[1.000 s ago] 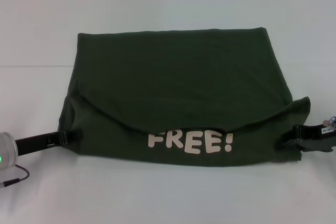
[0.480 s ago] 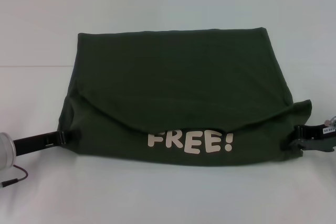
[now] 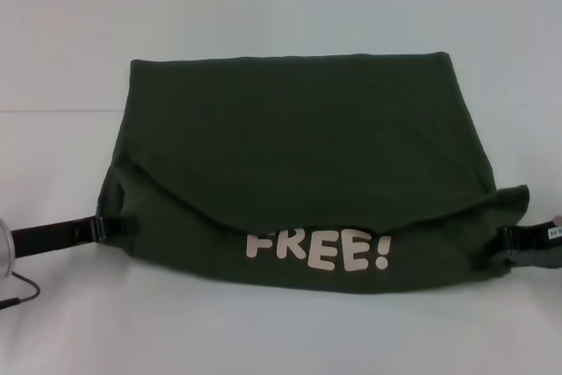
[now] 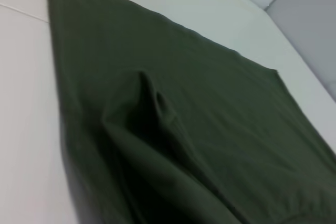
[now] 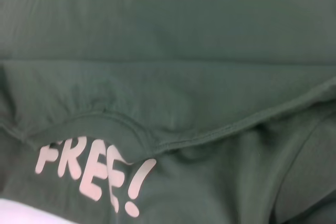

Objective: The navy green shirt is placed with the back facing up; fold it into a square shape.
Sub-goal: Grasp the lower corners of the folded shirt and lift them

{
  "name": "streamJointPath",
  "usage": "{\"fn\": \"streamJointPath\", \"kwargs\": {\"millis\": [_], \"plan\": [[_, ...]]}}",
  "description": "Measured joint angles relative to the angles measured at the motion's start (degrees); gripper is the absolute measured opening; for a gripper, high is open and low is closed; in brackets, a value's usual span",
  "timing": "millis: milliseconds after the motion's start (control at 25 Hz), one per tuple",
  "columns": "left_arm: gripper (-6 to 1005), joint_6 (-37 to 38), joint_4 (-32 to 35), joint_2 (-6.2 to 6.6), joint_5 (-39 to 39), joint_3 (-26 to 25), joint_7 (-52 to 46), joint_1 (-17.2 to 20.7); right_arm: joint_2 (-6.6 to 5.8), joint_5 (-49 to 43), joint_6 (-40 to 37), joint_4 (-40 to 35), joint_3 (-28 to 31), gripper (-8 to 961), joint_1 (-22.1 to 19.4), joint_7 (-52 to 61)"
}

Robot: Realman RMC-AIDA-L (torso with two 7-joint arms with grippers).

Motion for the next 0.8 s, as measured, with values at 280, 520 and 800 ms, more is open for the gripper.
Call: {"fn": "streamJointPath", "kwargs": {"millis": [280, 520, 800], "plan": [[30, 9.09, 1.17, 2.07, 5.36, 0.02, -4.86, -0.05, -0.27, -0.38, -7.27, -0.01, -0.51, 45, -0.36, -3.55], [30, 18.90, 7.02, 2.49, 10.71, -3.21, -9.45, 2.74, 0.23, -0.50, -11.56, 0.14, -0.90, 46, -1.32, -7.04], [30, 25.89, 8.05, 3.70, 15.55, -7.82, -10.23, 3.88, 0.69, -0.58, -15.89, 0.71, -3.76, 46, -2.85, -10.79]]}}
